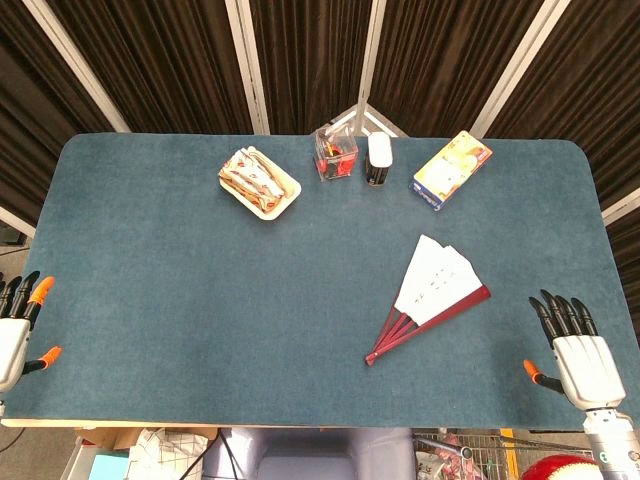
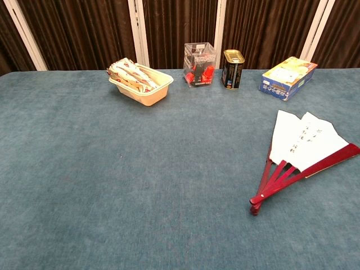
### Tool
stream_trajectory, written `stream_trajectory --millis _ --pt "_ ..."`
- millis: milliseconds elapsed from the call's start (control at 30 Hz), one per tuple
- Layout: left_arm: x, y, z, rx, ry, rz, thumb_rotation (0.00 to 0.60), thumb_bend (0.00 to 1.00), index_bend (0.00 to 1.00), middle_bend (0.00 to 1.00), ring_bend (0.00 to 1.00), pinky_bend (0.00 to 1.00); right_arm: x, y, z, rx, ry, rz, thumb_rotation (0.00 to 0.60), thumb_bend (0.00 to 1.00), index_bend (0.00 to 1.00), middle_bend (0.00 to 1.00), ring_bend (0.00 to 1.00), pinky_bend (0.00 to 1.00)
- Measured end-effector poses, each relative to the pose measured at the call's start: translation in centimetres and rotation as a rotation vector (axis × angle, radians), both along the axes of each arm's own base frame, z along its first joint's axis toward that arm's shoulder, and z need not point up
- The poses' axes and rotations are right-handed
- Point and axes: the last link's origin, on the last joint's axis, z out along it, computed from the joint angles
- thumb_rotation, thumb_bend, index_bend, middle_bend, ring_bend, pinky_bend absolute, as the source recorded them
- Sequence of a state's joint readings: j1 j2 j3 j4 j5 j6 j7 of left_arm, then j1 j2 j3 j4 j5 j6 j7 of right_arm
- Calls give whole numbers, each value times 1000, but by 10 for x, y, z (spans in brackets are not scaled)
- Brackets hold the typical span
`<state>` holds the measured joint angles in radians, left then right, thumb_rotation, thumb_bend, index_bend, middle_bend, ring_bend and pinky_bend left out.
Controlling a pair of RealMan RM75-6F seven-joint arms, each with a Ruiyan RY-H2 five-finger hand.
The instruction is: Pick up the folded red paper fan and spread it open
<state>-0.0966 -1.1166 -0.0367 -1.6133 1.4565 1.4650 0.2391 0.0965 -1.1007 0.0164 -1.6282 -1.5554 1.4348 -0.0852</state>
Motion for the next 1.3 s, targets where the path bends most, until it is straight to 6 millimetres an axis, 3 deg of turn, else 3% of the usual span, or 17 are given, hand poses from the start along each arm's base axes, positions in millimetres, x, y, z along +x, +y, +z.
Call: stream_trajectory --millis 433,700,867,1000,1300 --pt "4 0 0 11 -30 -18 600 0 0 0 0 0 4 1 1 -21 -16 60 600 269 0 0 0 0" --pt "4 1 1 17 -44 -15 600 0 0 0 0 0 7 0 -10 4 -9 136 600 269 0 0 0 0" --pt "5 0 1 25 -50 -23 600 0 0 0 0 0 13 -5 -24 24 -2 224 600 270 55 5 0 0" --pt "5 1 0 25 -53 -22 600 0 0 0 0 0 20 -14 -40 32 -7 282 600 270 177 52 0 0" --pt "4 1 1 25 -60 -15 600 0 0 0 0 0 28 -32 -97 57 -16 325 600 269 363 133 21 0"
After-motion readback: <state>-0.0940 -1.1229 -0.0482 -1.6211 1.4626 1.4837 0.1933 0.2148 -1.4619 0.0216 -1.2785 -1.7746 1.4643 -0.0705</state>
